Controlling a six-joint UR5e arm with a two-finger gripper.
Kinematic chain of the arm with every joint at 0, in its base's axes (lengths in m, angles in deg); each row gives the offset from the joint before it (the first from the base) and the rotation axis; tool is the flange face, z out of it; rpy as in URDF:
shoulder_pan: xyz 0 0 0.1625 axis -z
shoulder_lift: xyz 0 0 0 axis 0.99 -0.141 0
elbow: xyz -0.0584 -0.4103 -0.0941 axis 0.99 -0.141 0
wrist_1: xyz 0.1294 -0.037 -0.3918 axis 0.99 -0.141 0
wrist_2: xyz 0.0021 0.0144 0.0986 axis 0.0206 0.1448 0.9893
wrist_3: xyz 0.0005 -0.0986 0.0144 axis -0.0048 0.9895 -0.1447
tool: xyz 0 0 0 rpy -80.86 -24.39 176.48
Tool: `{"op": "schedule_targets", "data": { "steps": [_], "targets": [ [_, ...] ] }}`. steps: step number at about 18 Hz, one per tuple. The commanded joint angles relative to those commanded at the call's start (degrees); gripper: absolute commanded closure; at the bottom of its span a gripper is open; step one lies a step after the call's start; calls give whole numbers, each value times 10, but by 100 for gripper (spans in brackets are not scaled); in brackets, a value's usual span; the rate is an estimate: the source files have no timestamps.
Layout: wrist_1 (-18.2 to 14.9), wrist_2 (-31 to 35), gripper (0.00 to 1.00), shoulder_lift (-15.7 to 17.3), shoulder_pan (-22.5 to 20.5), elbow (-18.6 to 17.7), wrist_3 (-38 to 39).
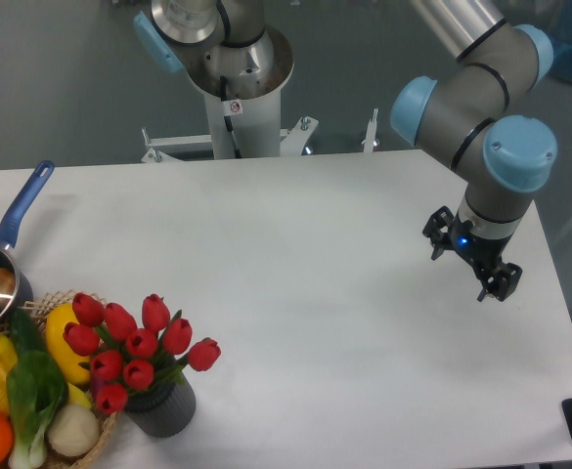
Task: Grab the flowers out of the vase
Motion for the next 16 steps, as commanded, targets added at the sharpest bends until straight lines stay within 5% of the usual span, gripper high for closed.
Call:
{"op": "schedule_targets", "data": {
  "steps": [6,13,16],
  "targets": [
    [-1,13,0,5,12,-6,6],
    [36,-39,0,69,6,-135,15],
    [32,-61,0,88,5,-162,19]
  ]
}}
